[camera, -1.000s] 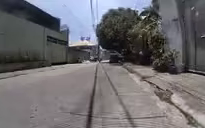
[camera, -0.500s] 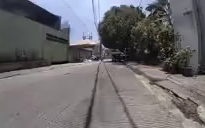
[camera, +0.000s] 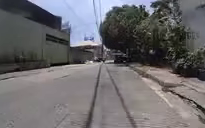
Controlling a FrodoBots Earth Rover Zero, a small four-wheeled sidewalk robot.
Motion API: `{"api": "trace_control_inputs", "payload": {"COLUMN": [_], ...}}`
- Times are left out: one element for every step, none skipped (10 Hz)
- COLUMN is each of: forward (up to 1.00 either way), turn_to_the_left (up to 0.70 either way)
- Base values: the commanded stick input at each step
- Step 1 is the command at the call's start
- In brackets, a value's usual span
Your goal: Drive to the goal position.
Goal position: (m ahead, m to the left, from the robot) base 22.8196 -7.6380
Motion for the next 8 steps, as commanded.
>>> {"api": "trace_control_inputs", "payload": {"forward": [1.0,1.0,1.0,1.0,1.0,1.0,1.0,1.0], "turn_to_the_left": [-0.06,0.0,0.0,0.0,0.0,0.0,0.0,0.0]}}
